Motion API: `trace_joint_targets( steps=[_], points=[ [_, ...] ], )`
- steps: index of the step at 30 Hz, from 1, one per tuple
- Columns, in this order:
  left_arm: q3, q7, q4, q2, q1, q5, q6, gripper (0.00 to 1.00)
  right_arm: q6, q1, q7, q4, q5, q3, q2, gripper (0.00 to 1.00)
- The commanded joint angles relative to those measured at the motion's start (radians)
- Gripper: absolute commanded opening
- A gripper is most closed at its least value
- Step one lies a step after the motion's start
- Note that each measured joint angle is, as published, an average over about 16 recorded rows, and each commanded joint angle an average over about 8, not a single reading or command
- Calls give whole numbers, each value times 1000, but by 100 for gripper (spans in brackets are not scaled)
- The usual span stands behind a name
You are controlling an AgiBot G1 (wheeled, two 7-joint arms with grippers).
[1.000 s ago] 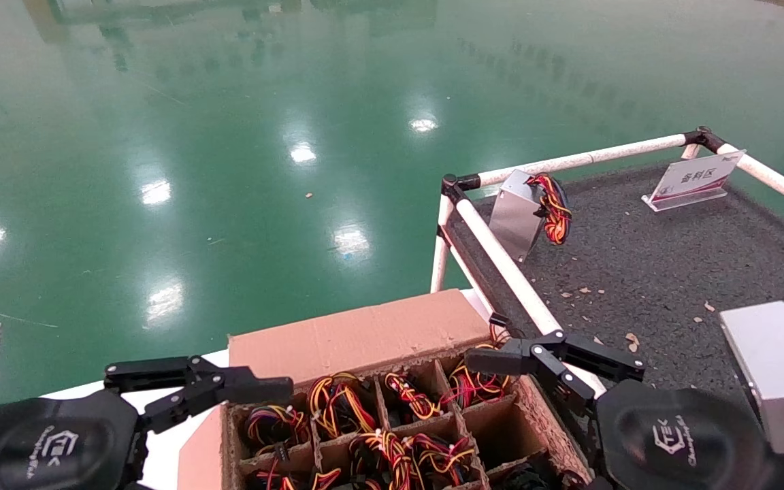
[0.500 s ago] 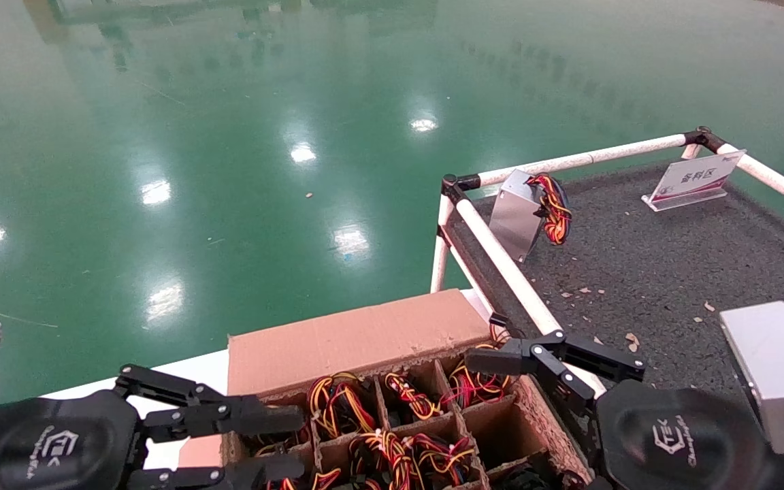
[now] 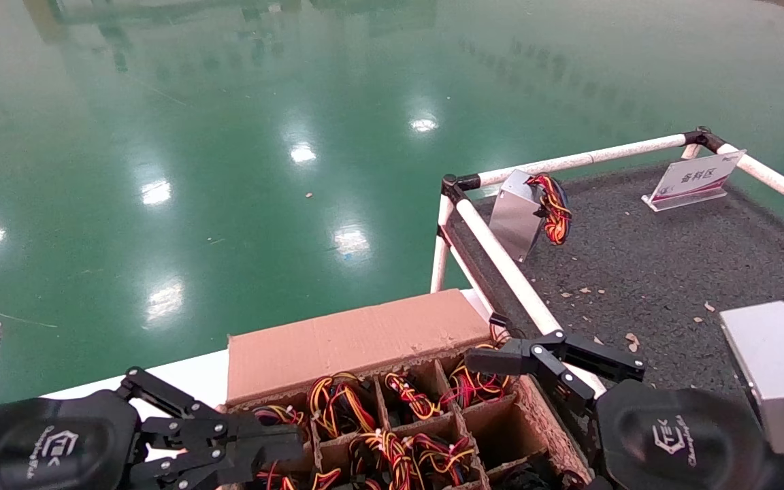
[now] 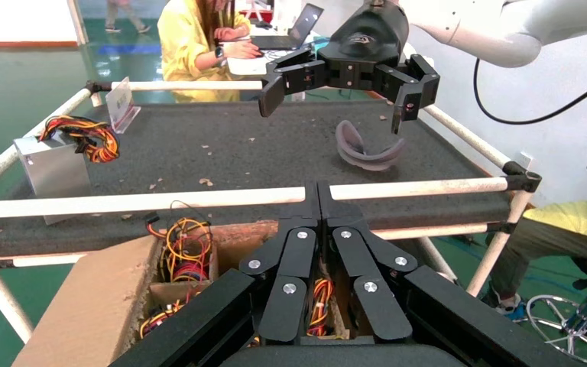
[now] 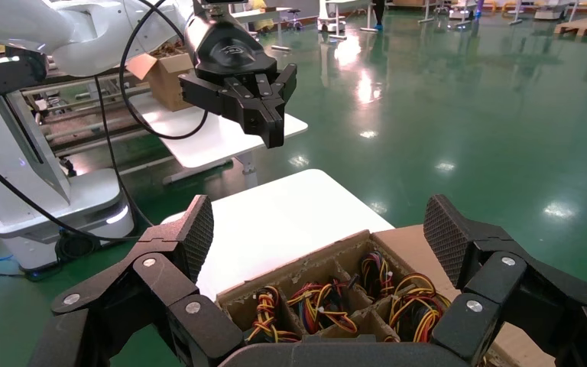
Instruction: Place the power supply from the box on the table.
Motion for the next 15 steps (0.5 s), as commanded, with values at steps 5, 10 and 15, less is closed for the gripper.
trace_joint_targets(
  steps=[5, 10, 15],
  points=[
    [0, 0, 0, 0, 0, 0, 0, 62, 0, 0, 0, 0, 0, 0, 0, 100],
    [0, 0, 0, 0, 0, 0, 0, 100, 5, -3, -5, -7, -15, -2, 6, 100],
    [0, 0, 0, 0, 0, 0, 0, 100, 15, -7, -22, -35, -62, -11, 23, 100]
  ],
)
